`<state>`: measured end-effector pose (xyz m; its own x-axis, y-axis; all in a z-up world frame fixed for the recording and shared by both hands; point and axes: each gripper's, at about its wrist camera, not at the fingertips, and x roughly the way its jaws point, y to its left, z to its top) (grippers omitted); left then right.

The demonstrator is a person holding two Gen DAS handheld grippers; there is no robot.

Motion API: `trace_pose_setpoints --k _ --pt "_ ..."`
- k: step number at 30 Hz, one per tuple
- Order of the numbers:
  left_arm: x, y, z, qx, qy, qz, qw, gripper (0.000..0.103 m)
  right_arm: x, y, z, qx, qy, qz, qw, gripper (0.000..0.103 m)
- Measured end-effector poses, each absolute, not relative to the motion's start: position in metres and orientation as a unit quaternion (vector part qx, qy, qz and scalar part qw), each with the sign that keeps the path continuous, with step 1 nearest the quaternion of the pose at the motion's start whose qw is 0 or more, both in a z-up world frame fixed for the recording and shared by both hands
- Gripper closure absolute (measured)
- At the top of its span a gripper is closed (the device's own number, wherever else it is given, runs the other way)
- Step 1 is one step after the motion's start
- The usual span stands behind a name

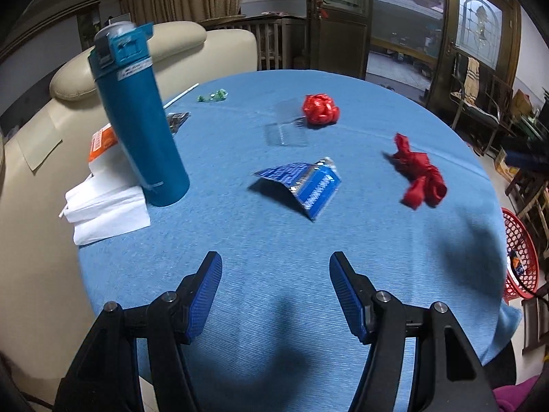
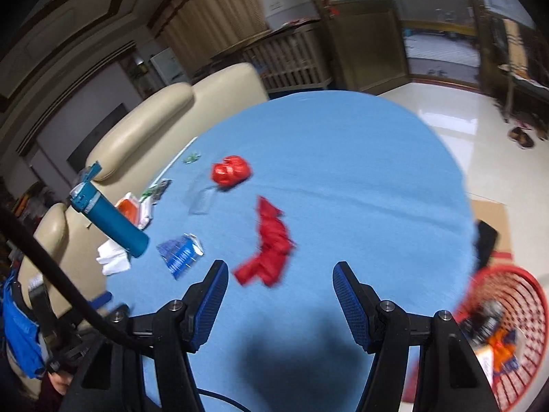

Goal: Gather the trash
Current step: 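Move both grippers back over the blue tablecloth, then grasp the red plastic bag with the right gripper and lift it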

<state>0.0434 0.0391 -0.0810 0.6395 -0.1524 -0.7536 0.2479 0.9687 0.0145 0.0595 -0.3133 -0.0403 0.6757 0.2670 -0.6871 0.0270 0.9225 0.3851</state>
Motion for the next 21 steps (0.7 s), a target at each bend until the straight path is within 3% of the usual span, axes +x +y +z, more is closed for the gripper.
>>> trace_pose_setpoints --k 12,21 --pt "0.064 0.086 -0.101 0.036 0.42 -0.077 0.904 0.037 0.253 -0.235 -0.063 0.239 0.453 0.121 0.85 0.035" --pt "0.061 0.11 -0.109 0.041 0.42 -0.056 0.905 0.037 0.356 -0.215 -0.101 0.304 0.512 0.05 0.802 0.035"
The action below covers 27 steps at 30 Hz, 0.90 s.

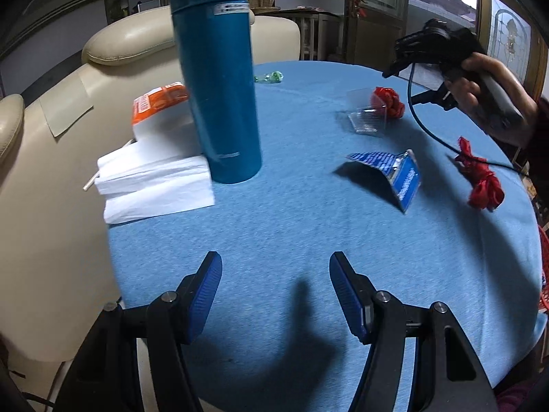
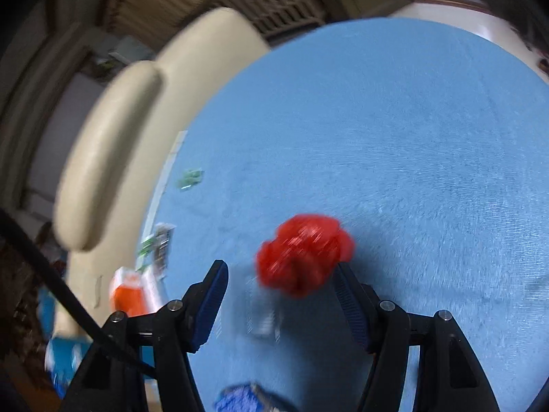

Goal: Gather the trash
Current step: 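Grasp the red plastic bag with the right gripper and lift it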

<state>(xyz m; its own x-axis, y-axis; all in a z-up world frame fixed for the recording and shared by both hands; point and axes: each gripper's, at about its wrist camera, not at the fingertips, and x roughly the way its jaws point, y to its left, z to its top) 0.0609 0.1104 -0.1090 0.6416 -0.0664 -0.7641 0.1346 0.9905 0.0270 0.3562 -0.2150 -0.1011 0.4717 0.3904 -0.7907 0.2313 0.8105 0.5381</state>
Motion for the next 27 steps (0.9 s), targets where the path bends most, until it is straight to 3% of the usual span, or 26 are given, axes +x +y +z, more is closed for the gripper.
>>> trace_pose_setpoints --k 6,9,10,12,15,27 --pt "0.066 0.115 -0.109 0.032 0.42 -0.056 0.905 0.037 0.387 -0.196 -0.121 0.279 0.55 -0.007 0.787 0.035" --pt "0.07 0.113 -0.104 0.024 0.416 -0.068 0.906 0.037 0.39 -0.186 -0.131 0.254 0.56 -0.011 0.789 0.053" --pt "0.073 0.111 -0.101 0.02 0.413 -0.076 0.907 0.037 0.389 -0.185 -0.131 0.249 0.556 -0.008 0.793 0.054" --pt "0.079 0.106 -0.097 0.016 0.41 -0.089 0.908 0.037 0.382 -0.183 -0.127 0.227 0.544 -0.008 0.808 0.055" --pt "0.091 0.096 -0.092 0.007 0.404 -0.11 0.908 0.024 0.365 -0.188 -0.12 0.227 0.524 0.008 0.821 0.055" --pt "0.165 0.043 -0.106 -0.109 0.47 -0.169 0.859 0.024 0.237 -0.224 -0.082 0.173 0.469 0.088 0.862 0.055"
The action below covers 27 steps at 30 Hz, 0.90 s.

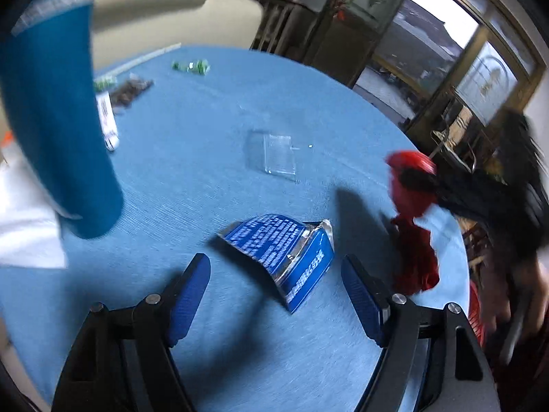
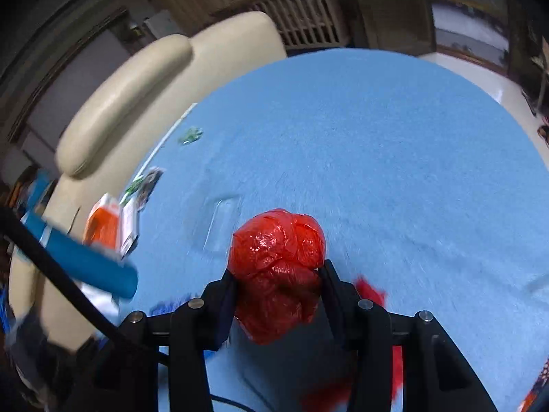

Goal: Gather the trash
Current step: 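Grasp the red plastic bag with the right gripper and lift it, then grasp the blue toothpaste carton with the left gripper while the right holds the red bag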

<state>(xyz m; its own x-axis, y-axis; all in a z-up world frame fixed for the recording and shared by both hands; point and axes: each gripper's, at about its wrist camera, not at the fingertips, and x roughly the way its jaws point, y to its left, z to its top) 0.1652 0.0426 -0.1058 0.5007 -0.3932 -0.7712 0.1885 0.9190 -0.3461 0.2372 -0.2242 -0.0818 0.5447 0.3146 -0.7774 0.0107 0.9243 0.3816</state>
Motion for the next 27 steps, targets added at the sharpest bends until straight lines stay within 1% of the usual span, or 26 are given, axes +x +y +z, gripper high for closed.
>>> trace_pose_setpoints --k 7,13,14,15,16,17,20,21,22,23,25,27 --pt "0.182 0.032 -0.12 -0.157 0.499 -0.125 0.843 0.024 0.169 -0.236 -0.076 0.153 0.425 0.117 0.884 0.055" --pt "0.192 0.015 -0.128 -0.161 0.522 -0.1 0.831 0.024 0.133 -0.255 -0.085 0.168 0.415 0.121 0.886 0.055" --pt "0.194 0.015 -0.13 -0.16 0.526 -0.1 0.83 0.026 0.129 -0.258 -0.087 0.171 0.415 0.12 0.886 0.055" --pt "0.194 0.015 -0.129 -0.154 0.522 -0.1 0.833 0.03 0.125 -0.261 -0.088 0.173 0.415 0.12 0.885 0.055" --pt "0.195 0.016 -0.129 -0.145 0.525 -0.103 0.833 0.039 0.121 -0.265 -0.09 0.176 0.416 0.121 0.884 0.055" --pt "0.195 0.016 -0.13 -0.136 0.526 -0.104 0.833 0.044 0.116 -0.269 -0.09 0.177 0.416 0.12 0.884 0.055" --pt "0.195 0.019 -0.128 -0.11 0.533 -0.125 0.829 0.048 0.102 -0.28 -0.09 0.181 0.411 0.117 0.886 0.055" --pt "0.194 0.021 -0.127 -0.105 0.536 -0.131 0.827 0.057 0.099 -0.284 -0.091 0.187 0.409 0.116 0.886 0.055" --pt "0.193 0.021 -0.125 -0.097 0.54 -0.14 0.824 0.069 0.097 -0.287 -0.092 0.192 0.408 0.115 0.885 0.055" --pt "0.192 0.021 -0.124 -0.086 0.546 -0.143 0.821 0.075 0.094 -0.291 -0.093 0.198 0.407 0.114 0.884 0.055" --pt "0.188 0.021 -0.123 -0.046 0.555 -0.144 0.818 0.079 0.093 -0.292 -0.096 0.206 0.407 0.113 0.883 0.055" --pt "0.184 0.022 -0.124 -0.028 0.561 -0.154 0.813 0.082 0.091 -0.293 -0.097 0.211 0.406 0.115 0.882 0.055"
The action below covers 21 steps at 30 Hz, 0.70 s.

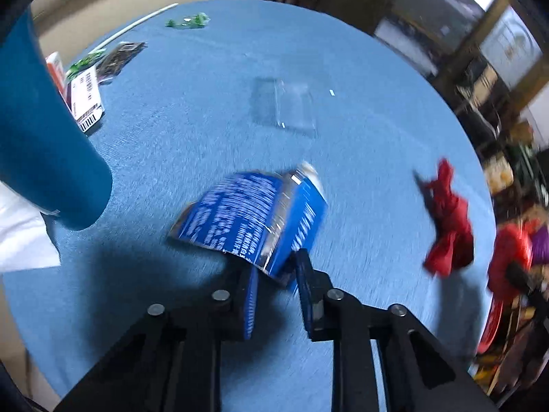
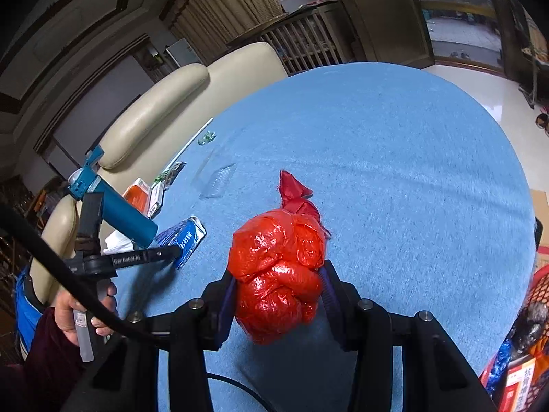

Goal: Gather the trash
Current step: 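Grasp the blue toothpaste carton with the left gripper while the right holds the red bag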

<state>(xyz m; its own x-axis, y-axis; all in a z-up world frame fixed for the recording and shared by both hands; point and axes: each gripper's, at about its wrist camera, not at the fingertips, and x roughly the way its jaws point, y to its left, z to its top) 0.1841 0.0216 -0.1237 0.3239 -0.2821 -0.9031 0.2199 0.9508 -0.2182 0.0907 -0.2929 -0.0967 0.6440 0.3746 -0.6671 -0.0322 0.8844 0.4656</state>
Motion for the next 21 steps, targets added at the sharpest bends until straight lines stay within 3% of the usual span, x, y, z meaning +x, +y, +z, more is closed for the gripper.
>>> trace_pose_setpoints --k 11,12,13,14,15,21 --pt "0.125 0.052 -0.103 -0.016 0.567 -0.169 0.806 0.08 0.081 -0.291 -0.084 0.201 0.385 0.124 0.892 0.055" --pt "0.12 0.051 -0.097 -0.003 0.556 -0.171 0.813 0.065 0.081 -0.291 -0.084 0.203 0.386 0.124 0.891 0.055" --pt "0.119 0.049 -0.091 0.014 0.543 -0.169 0.823 0.038 0.081 -0.29 -0.084 0.205 0.387 0.126 0.89 0.055" --pt "0.119 0.046 -0.086 0.031 0.528 -0.166 0.832 0.028 0.081 -0.29 -0.084 0.206 0.387 0.127 0.89 0.055" --pt "0.123 0.044 -0.079 0.05 0.507 -0.164 0.845 0.024 0.081 -0.288 -0.084 0.204 0.388 0.129 0.889 0.055" --pt "0.173 0.043 -0.095 0.08 0.511 -0.168 0.839 0.024 0.077 -0.28 -0.079 0.199 0.386 0.132 0.891 0.055"
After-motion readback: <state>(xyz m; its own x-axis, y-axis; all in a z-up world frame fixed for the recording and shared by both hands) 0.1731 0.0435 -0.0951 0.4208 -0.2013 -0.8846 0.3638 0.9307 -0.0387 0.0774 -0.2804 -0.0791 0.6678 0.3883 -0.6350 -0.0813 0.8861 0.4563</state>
